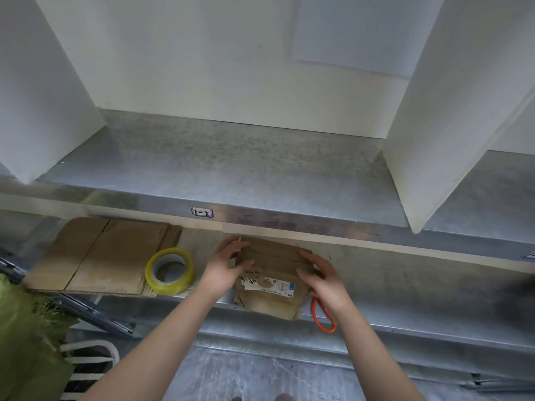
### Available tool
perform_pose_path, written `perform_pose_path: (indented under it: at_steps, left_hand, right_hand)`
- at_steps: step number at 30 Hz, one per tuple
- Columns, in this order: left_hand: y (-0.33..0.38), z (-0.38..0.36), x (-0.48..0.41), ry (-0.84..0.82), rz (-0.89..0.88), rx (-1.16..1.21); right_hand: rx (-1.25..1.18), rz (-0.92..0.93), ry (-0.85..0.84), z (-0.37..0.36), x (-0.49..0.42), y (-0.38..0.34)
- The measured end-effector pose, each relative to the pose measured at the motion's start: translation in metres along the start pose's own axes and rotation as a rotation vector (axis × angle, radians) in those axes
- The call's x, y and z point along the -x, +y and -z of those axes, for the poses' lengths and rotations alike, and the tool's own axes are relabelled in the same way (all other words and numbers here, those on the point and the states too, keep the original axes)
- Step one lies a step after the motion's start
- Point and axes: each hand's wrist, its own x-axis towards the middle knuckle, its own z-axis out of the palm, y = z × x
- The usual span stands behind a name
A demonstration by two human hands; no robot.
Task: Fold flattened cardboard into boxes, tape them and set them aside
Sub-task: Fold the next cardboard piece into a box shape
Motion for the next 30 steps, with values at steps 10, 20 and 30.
perform_pose_path:
  at_steps: [10, 20, 30]
  left_hand:
    - [-0.012, 0.004, -0.015, -0.061, -0.034, -0.192]
    - [0.007, 0.019, -0.002, -0.003, -0.249, -0.648]
    - [-0.028, 0.075, 0.05, 0.005, -0.174, -0.992]
  right_hand:
    - [0.237, 0.086, 0.053, -0.008, -0.012, 0.0]
    - [0.546, 0.26, 0.224, 0.002, 0.002, -0.014]
    - [0.937, 0.757, 0.004, -0.066, 0.013, -0.053]
